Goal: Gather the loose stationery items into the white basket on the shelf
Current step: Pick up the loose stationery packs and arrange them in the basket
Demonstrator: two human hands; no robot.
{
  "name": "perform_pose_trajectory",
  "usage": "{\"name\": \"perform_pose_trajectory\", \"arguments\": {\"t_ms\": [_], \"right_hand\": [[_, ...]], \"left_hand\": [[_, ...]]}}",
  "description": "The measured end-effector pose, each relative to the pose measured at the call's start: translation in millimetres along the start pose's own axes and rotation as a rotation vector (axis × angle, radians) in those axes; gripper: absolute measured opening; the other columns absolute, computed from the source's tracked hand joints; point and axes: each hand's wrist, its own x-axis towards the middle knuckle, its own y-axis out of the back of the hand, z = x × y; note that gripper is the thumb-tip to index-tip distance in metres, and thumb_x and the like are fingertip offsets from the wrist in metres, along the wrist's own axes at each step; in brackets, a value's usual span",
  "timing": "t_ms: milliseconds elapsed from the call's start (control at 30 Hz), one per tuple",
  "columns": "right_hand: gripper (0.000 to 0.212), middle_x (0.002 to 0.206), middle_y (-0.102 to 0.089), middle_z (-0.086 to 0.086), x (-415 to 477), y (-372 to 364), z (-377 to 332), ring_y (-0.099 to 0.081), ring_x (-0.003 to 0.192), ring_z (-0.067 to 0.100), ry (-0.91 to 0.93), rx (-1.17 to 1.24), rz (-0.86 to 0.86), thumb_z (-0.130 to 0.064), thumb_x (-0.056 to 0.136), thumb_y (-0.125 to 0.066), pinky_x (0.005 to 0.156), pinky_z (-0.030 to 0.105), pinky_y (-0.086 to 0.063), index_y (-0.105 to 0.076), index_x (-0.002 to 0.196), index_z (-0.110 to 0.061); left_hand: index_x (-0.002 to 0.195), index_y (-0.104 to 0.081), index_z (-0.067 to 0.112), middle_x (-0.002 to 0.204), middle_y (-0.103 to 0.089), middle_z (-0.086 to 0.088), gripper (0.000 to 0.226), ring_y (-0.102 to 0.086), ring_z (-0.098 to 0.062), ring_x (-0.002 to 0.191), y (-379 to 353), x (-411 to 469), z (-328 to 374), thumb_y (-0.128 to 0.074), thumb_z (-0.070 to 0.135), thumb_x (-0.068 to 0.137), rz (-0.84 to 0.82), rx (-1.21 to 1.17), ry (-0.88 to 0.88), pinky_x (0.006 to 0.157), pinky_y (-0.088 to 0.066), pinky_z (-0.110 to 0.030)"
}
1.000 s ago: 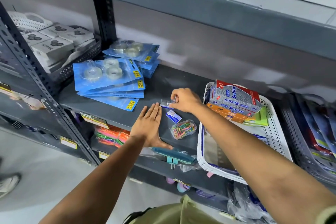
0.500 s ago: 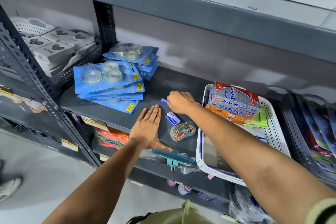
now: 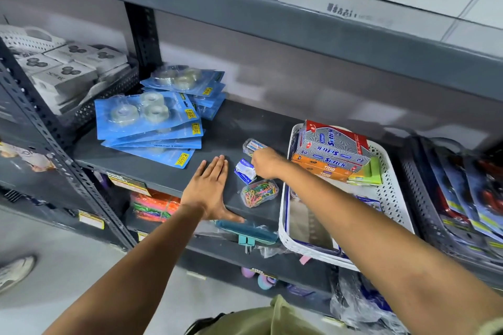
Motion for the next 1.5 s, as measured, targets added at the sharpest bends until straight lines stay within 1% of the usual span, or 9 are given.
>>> {"name": "perform_pose_trajectory", "arguments": {"t_ms": [233, 333, 400, 500, 600, 1067, 1300, 1400, 1500], "right_hand": [[0.027, 0.117, -0.064, 0.017, -4, -6, -2, -0.062, 0.104, 0.035, -0.084, 0.082, 0.117, -0.021, 0.095, -0.045, 0.079, 0.033, -0.047, -0.064, 0.109, -0.008], [0.042, 0.104, -0.064, 0.016, -8, -4, -4, -0.06, 0.102, 0.034, -0.054, 0.115, 0.106, -0.05, 0.092, -0.046, 0.071, 0.033, -0.041, -0.056, 0.075, -0.013], [0.045, 0.102, -0.063, 0.012, -9, -6, -7, -0.06, 0.101, 0.031, -0.047, 0.077, 0.105, -0.058, 0.084, -0.056, 0.068, 0.032, -0.038, -0.047, 0.069, -0.016], [0.042, 0.112, -0.063, 0.009, -8, -9, -12, -0.06, 0.102, 0.029, -0.047, 0.057, 0.137, -0.051, 0.079, -0.066, 0.068, 0.032, -0.04, -0.059, 0.097, -0.014], [0.041, 0.112, -0.063, 0.009, -7, -11, -16, -0.061, 0.1, 0.029, -0.056, 0.08, 0.161, -0.043, 0.076, -0.07, 0.067, 0.031, -0.042, -0.059, 0.103, -0.014], [0.038, 0.066, -0.056, 0.003, -51, 12, -13, -0.053, 0.065, 0.027, 0.009, 0.308, 0.321, -0.042, 0.065, -0.07, 0.055, 0.026, -0.034, -0.045, 0.054, -0.016], [0.027, 0.081, -0.072, 0.001, -111, 38, 35, -0.065, 0.076, 0.022, 0.0, 0.439, 0.41, -0.037, 0.064, -0.074, 0.069, 0.035, -0.056, -0.069, 0.081, -0.016], [0.018, 0.073, -0.067, 0.0, -142, 34, 67, -0.061, 0.07, 0.021, -0.024, 0.398, 0.414, -0.033, 0.065, -0.073, 0.069, 0.035, -0.055, -0.065, 0.071, -0.018], [0.032, 0.094, -0.072, -0.001, -173, 24, 99, -0.061, 0.079, 0.016, -0.081, 0.308, 0.378, -0.037, 0.067, -0.074, 0.073, 0.028, -0.052, -0.07, 0.095, -0.022]], "left_hand": [[0.15, 0.01, 0.004, 0.161, 0.01, -0.01, 0.157, 0.011, -0.02, 0.148, 2, 0, 0, -0.017, 0.108, 0.036, -0.01, -0.001, 0.011, 0.121, 0.009, -0.042], [0.15, 0.009, 0.004, 0.161, 0.011, -0.01, 0.156, 0.011, -0.02, 0.148, 1, 0, 0, -0.018, 0.108, 0.036, -0.009, -0.005, 0.006, 0.121, 0.009, -0.042], [0.15, 0.01, 0.004, 0.161, 0.011, -0.01, 0.156, 0.012, -0.021, 0.148, 1, 0, 0, -0.018, 0.108, 0.037, -0.01, 0.0, 0.004, 0.121, 0.008, -0.042], [0.15, 0.01, 0.003, 0.161, 0.012, -0.011, 0.156, 0.013, -0.021, 0.148, 1, 0, 0, -0.016, 0.108, 0.037, -0.008, 0.011, -0.002, 0.121, 0.009, -0.042], [0.15, 0.009, 0.003, 0.16, 0.011, -0.011, 0.156, 0.012, -0.022, 0.148, 1, 0, -1, -0.016, 0.108, 0.037, -0.012, 0.017, -0.007, 0.121, 0.008, -0.043], [0.151, 0.007, 0.003, 0.161, 0.009, -0.013, 0.157, 0.011, -0.024, 0.148, 6, 1, 3, -0.019, 0.106, 0.036, -0.053, 0.032, -0.007, 0.119, 0.01, -0.049], [0.151, 0.002, 0.002, 0.162, 0.003, -0.012, 0.157, 0.008, -0.023, 0.149, 3, 5, 46, -0.016, 0.107, 0.036, -0.065, 0.061, -0.01, 0.118, 0.012, -0.048], [0.151, 0.003, 0.002, 0.162, 0.004, -0.013, 0.157, 0.008, -0.024, 0.149, 2, 6, 47, -0.015, 0.107, 0.036, -0.074, 0.066, 0.003, 0.118, 0.012, -0.047], [0.151, 0.0, 0.001, 0.162, 0.0, -0.013, 0.16, 0.005, -0.023, 0.149, 0, 5, 47, -0.017, 0.108, 0.034, -0.047, 0.016, -0.01, 0.119, 0.009, -0.045]]}}
